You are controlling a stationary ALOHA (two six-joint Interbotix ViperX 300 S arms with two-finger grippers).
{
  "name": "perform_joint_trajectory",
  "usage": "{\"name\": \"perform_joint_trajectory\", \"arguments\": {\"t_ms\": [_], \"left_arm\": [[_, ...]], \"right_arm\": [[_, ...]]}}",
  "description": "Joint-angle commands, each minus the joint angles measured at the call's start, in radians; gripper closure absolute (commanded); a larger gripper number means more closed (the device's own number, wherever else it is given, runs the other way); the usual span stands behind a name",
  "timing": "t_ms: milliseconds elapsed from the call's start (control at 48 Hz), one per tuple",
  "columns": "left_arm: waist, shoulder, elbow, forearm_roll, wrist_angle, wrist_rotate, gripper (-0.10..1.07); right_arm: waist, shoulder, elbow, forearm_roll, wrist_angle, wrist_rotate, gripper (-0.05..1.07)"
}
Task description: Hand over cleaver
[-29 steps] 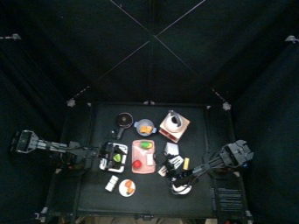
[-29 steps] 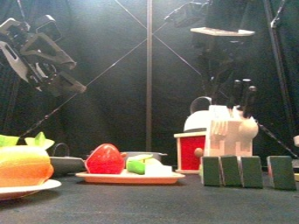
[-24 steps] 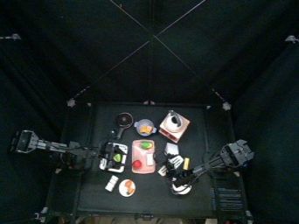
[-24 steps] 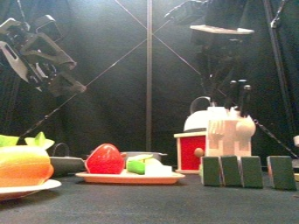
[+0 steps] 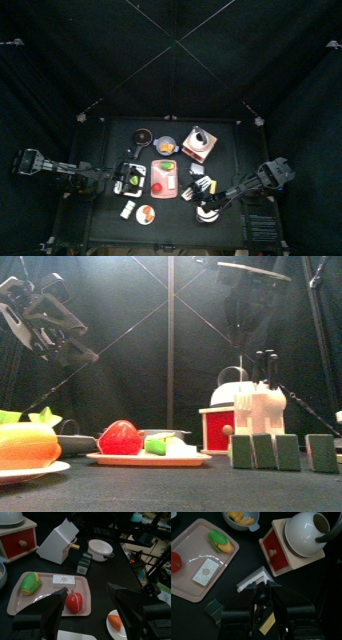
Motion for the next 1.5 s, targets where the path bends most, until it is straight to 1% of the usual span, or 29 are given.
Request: {"name": "perform_joint_trajectory", "arguments": {"t_ms": [0, 271, 500, 667, 750, 938, 1167, 1333, 1479], "left_arm": [[0.002, -0.002, -0.012, -0.002, -0.006, 0.002, 0.0], [0.002, -0.002, -0.012, -0.002, -0.005, 0.002, 0.0], [0.002, -0.002, -0.012, -0.002, -0.005, 0.003, 0.0], [0.002, -0.002, -0.014, -0.002, -0.006, 0.003, 0.0], [0.002, -0.002, -0.014, -0.002, -0.005, 0.003, 0.0], [0.002, -0.002, -0.012, -0.002, -0.005, 0.003, 0.0], [-0.002, -0.002, -0.014, 0.009, -0.017, 0.005, 0.0], [-0.012, -0.002, -0.018, 0.043, -0.058, 0.005, 0.0], [-0.018, -0.002, -0.028, 0.064, -0.147, 0.0, 0.0]], "right_arm": [[0.014, -0.057, -0.035, -0.02, 0.012, 0.0, 0.45], [0.084, -0.121, -0.061, -0.078, 0.015, -0.003, 0.45], [0.16, -0.181, -0.035, -0.137, 0.014, -0.003, 0.45], [0.183, -0.196, 0.009, -0.167, -0.003, -0.002, 0.45], [0.189, -0.199, 0.031, -0.189, -0.046, 0.0, 0.45], [0.184, -0.201, 0.06, -0.213, -0.186, 0.003, 0.45], [0.183, -0.202, 0.097, -0.264, -0.261, 0.006, 0.45], [0.189, -0.201, 0.147, -0.374, -0.342, 0.015, 0.45], [0.19, -0.184, 0.196, -0.517, -0.431, 0.026, 0.45]]}}
